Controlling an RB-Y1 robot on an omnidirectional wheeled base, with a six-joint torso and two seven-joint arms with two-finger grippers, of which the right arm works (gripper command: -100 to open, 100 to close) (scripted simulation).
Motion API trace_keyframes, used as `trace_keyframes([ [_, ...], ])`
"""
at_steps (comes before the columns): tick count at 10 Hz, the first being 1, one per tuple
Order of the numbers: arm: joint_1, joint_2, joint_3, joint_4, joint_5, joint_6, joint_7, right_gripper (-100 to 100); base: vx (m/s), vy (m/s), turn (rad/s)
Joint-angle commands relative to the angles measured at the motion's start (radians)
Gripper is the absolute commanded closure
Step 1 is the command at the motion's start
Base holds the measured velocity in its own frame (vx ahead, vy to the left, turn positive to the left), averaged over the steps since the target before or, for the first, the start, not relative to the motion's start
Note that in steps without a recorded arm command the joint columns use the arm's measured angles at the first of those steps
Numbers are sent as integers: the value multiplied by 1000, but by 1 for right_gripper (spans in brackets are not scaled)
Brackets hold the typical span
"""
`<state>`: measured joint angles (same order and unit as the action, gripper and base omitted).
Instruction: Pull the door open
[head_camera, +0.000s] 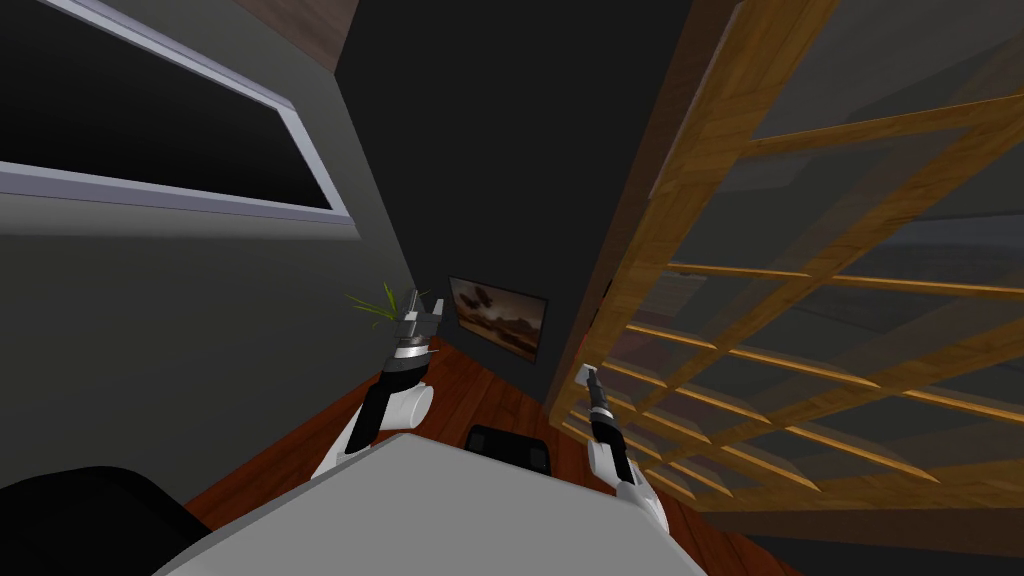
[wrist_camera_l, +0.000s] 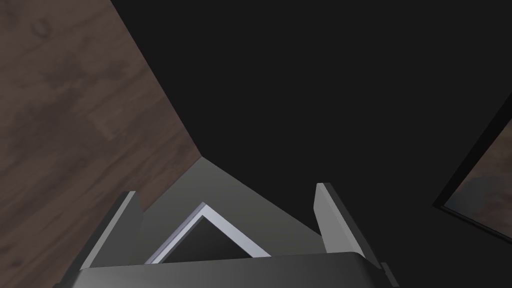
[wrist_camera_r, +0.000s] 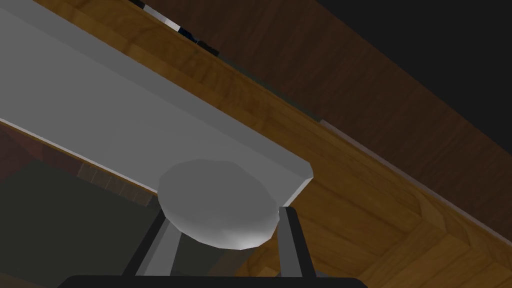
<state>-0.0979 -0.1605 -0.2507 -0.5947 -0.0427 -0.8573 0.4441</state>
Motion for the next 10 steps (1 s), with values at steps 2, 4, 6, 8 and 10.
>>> trace_keyframes([
  [2, -4, 12, 22, 8, -13, 1, -70, 100, -29, -7, 57],
  [4, -3, 8, 26, 10, -27, 0, -114, 100, -29, -4, 53],
  [6, -3, 4, 31, 12, -40, -1, -158, 100, -44, -15, 85],
  [8, -2, -3, 40, 15, -66, -4, -225, 100, -47, -11, 73],
  [10, -1, -7, 45, 17, -80, -6, -276, 100, -35, -18, 50],
])
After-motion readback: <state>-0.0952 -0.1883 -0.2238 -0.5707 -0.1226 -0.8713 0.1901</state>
